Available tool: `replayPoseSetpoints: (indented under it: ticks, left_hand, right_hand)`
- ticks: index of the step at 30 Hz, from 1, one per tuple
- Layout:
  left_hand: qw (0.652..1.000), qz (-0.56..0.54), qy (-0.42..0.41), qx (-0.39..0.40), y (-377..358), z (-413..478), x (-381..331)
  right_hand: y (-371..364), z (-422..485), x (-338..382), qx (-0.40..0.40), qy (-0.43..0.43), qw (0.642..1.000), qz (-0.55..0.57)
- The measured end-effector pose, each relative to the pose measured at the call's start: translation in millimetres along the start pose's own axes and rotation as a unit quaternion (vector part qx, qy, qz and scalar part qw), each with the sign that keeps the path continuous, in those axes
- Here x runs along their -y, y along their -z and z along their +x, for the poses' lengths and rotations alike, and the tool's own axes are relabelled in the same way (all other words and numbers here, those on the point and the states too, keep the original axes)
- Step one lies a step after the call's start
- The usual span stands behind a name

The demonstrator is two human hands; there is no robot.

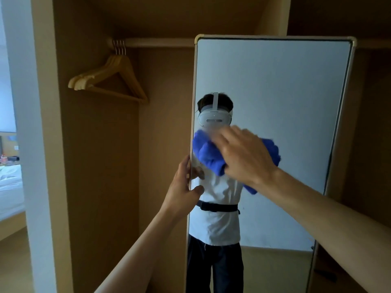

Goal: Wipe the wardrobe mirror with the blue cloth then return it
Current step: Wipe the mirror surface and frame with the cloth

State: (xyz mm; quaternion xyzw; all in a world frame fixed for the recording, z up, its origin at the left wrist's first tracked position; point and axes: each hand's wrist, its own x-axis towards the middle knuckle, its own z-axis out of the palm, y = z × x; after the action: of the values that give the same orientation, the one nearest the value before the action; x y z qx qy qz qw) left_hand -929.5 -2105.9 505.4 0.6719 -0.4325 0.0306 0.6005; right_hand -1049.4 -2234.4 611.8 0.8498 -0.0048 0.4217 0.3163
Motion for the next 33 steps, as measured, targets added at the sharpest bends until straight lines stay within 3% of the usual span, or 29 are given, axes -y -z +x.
replayPoseSetpoints:
  ticks: [6, 14, 23, 33]
  left_hand:
    - [0.999, 0.013, -0.029, -0.014, -7.1, -6.1, 0.9]
    - [0.996, 0.035, -0.035, -0.075, -23.3, -9.1, 4.9]
    - [0.990, 0.077, 0.004, -0.122, -43.4, -12.2, 6.6]
    - [0.980, 0.118, 0.050, -0.151, -58.4, -18.0, 1.0]
  right_hand:
    - [24.3, 21.8, -40.0, -0.025, -0.080, 0.996, -0.006]
    - [-1.6, -17.7, -20.6, -0.039, -0.029, 0.999, 0.002]
    - [-20.8, -60.1, -8.6, 0.028, 0.001, 1.000, 0.004]
    - [22.9, -12.5, -68.0, -0.039, -0.054, 0.998, -0.018]
